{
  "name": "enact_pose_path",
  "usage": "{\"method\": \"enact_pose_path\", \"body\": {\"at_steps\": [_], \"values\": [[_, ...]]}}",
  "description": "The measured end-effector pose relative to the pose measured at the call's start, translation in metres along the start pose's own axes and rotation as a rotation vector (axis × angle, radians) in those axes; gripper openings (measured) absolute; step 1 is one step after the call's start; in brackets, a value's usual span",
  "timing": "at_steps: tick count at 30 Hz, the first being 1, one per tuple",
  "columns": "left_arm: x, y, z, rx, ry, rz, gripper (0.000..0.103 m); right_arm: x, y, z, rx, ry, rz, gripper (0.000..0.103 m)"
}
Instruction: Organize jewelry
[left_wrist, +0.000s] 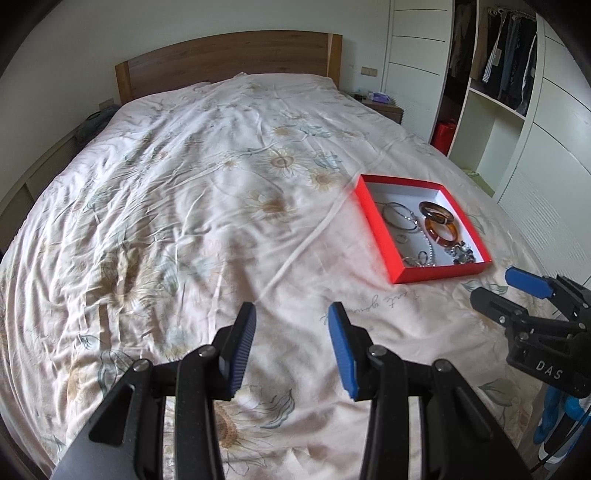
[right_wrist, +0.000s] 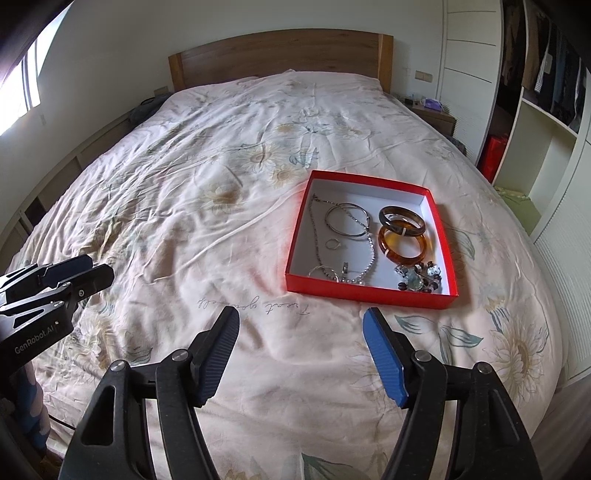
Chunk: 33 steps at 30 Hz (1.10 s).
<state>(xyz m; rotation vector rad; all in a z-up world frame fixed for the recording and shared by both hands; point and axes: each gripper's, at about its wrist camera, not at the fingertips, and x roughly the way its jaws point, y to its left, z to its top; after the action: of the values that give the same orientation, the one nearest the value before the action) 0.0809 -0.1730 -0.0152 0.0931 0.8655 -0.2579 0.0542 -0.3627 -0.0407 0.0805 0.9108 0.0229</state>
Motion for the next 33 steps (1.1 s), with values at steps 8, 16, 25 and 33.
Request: {"method": "enact_pose_path", "body": {"at_steps": [8, 16, 25, 33], "values": [[-0.004, 0.0, -0.001, 0.001, -0.018, 0.014, 0.039, -0.001, -0.001, 0.001, -0.014, -0.01, -0.007, 0.071], [-0.005, 0.001, -0.001, -0.005, -0.019, 0.021, 0.039, 0.0, -0.001, 0.0, -0.022, -0.008, -0.021, 0.072], [-0.003, -0.003, -0.002, -0.007, -0.013, 0.015, 0.039, -0.003, -0.003, 0.002, -0.039, -0.014, -0.076, 0.079], [0.003, -0.007, -0.003, 0.0, -0.001, 0.024, 0.039, -0.004, -0.01, 0.001, -0.06, -0.015, -0.135, 0.082]]}}
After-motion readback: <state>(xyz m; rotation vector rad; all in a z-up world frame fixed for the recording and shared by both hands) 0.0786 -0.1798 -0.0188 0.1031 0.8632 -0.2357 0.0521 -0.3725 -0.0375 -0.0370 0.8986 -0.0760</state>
